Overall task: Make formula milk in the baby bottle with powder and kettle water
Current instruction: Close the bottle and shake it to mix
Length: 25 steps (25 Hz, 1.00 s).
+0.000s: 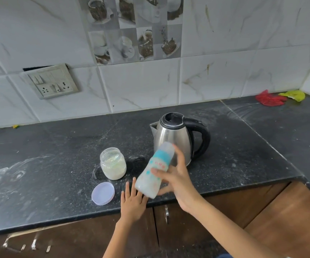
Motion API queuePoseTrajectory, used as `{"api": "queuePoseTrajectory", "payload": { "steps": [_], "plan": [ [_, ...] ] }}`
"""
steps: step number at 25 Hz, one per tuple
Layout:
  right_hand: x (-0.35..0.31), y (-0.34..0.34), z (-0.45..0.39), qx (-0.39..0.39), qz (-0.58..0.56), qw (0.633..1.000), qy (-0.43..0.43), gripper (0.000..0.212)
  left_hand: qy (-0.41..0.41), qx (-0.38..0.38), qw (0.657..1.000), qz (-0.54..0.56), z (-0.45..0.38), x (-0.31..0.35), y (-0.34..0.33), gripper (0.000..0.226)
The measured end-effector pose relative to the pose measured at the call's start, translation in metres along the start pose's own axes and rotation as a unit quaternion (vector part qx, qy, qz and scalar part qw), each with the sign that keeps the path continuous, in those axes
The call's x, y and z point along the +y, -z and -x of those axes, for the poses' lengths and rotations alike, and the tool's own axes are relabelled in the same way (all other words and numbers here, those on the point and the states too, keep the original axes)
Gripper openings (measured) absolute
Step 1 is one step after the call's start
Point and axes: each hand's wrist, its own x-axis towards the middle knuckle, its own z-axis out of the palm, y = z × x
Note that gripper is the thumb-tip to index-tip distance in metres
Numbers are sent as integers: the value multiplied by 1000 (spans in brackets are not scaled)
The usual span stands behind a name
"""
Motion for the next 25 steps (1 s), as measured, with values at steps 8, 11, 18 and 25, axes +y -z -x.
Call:
{"api": "queuePoseTrajectory", "payload": {
  "steps": [8,11,18,25],
  "plan": [
    [5,1,-5,0,41,999,-13,88,7,-6,1000,-13,-2,-3,-2,60],
    [12,3,-7,51,-29,998,3,81,-2,0,1000,-17,-3,-2,-1,58],
    [32,16,-10,22,166,983,71,91,-15,-5,1000,-21,0,-1,4,59],
    [74,39,-42,83,400,900,151,86,-11,-2,1000,-20,0,-1,3,58]
  ]
}}
